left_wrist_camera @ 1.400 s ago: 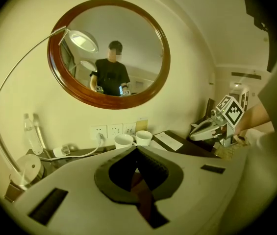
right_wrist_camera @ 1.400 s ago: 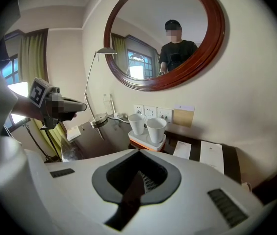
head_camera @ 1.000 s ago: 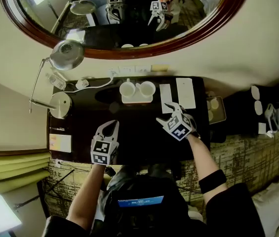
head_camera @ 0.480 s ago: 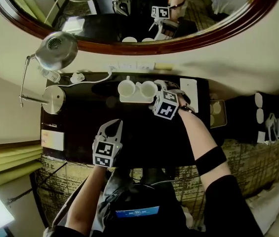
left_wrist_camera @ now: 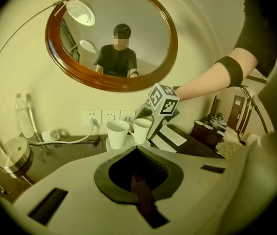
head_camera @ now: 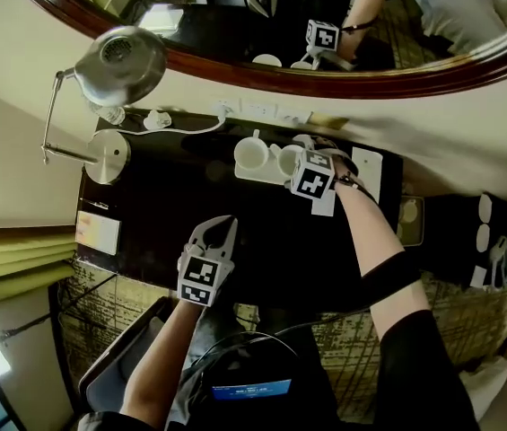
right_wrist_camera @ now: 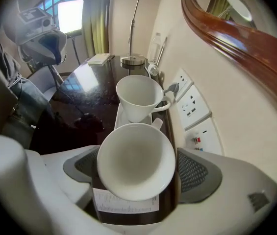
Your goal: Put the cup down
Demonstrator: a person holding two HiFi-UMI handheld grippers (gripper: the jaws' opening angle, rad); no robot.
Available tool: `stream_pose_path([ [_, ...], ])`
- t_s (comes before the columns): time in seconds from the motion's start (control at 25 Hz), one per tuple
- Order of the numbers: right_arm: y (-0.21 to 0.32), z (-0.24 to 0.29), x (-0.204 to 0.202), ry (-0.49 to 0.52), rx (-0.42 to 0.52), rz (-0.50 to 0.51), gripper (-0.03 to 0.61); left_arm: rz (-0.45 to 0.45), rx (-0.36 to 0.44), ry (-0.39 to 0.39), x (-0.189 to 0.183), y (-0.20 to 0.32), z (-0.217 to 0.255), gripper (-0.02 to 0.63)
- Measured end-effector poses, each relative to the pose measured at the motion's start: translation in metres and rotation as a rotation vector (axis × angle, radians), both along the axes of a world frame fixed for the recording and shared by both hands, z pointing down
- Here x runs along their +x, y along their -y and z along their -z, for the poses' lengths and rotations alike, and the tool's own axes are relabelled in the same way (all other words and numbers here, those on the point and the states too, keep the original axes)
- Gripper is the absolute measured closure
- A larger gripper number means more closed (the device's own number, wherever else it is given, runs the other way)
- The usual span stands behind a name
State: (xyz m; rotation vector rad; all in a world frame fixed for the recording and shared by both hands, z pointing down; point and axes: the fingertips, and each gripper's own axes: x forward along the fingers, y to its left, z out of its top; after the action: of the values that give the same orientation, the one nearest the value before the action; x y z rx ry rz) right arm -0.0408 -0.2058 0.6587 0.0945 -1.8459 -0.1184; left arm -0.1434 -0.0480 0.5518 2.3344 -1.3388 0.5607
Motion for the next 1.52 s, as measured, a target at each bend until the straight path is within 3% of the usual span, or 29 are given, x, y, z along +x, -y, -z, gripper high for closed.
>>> stream_pose_path([
  [0.16, -0.002, -0.007, -0.001, -0.029, -0.011, 0.051, 0.124, 0.013, -0.013, -0.004, -0.004, -0.007, -0.003, 0.611],
  [0.8, -0.018, 0.011, 0.013, -0.057, 0.04, 0.092, 0.13, 0.017, -0.027, -0.005, -0.01, -0.012, -0.006, 0.611],
  [1.12, -0.072, 0.038, 0.022, -0.036, 0.072, 0.075, 0.13, -0.025, -0.025, -0.023, -0.002, -0.014, -0.003, 0.611],
  [1.52, -0.16, -0.005, 0.027, -0.048, -0.037, 0.025, 0.13, -0.063, -0.028, -0.017, -0.005, -0.028, -0.001, 0.611],
])
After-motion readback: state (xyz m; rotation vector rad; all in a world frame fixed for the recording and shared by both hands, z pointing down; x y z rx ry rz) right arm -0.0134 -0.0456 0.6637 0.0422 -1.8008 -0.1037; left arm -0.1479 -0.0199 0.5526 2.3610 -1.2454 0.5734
